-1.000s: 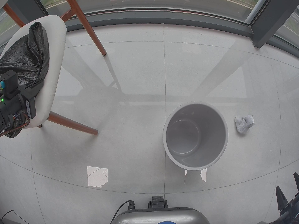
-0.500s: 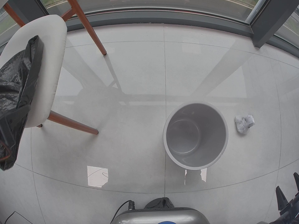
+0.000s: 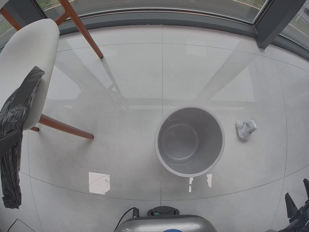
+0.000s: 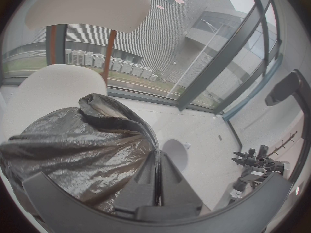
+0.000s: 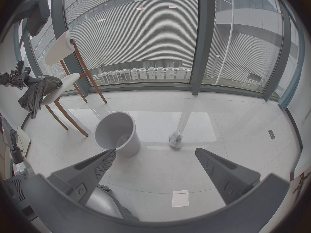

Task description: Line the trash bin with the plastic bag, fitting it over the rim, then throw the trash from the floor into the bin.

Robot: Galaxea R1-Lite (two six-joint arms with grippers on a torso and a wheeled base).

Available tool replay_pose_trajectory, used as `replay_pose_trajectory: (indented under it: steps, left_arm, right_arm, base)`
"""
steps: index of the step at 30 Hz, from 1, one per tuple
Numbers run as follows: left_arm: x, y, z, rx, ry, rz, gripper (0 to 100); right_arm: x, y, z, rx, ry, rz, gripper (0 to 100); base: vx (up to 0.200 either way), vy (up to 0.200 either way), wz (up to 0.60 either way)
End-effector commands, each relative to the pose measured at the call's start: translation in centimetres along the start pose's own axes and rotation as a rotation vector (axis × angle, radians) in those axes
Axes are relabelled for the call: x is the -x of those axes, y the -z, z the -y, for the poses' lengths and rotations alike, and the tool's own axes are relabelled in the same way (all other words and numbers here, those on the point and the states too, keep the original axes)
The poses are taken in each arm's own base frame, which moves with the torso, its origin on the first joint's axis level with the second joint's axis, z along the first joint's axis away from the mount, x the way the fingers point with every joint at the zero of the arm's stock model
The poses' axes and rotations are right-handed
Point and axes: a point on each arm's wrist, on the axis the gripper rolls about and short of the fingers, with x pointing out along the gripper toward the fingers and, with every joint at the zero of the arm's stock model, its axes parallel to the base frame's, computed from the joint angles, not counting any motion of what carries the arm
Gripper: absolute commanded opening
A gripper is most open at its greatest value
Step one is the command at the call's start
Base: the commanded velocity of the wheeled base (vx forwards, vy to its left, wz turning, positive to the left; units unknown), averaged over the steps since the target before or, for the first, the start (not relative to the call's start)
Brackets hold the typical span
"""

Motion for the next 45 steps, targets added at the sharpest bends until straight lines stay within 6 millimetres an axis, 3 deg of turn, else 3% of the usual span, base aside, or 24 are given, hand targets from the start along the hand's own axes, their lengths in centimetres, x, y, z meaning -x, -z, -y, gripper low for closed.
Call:
replay_pose_trajectory:
  steps: [1,17,31,35,45]
  left_arm:
    - [-0.1,0.0,0.1,0.002,0.072,-0.010,0]
    - [-0.3,-0.1,0.7,0.015,0.424,-0.062,0]
    - [-0.2,-0.6,0.9,0.004,0.455,-0.051,0]
    - [-1.3,-1.0,0.3,0.019,0.419,-0.066,0]
    - [-3.3,-2.1,-0.5,-0.010,0.363,-0.019,0]
  right_arm:
    - [-0.1,0.5,0.0,0.000,0.000,-0.020,100]
    - [-0.2,0.5,0.0,-0.001,-0.003,-0.021,100]
    - [-0.2,0.5,0.0,-0.001,-0.009,-0.021,100]
    - [-0.2,0.5,0.0,0.000,-0.014,-0.023,100]
    - [-0.2,0.5,0.0,0.000,-0.014,-0.026,100]
  base:
    - [0.000,-0.200,0.00]
    - [0.000,-0.200,0.00]
    - [0.000,-0.200,0.00]
    - [0.000,-0.200,0.00]
    - [0.000,0.000,0.00]
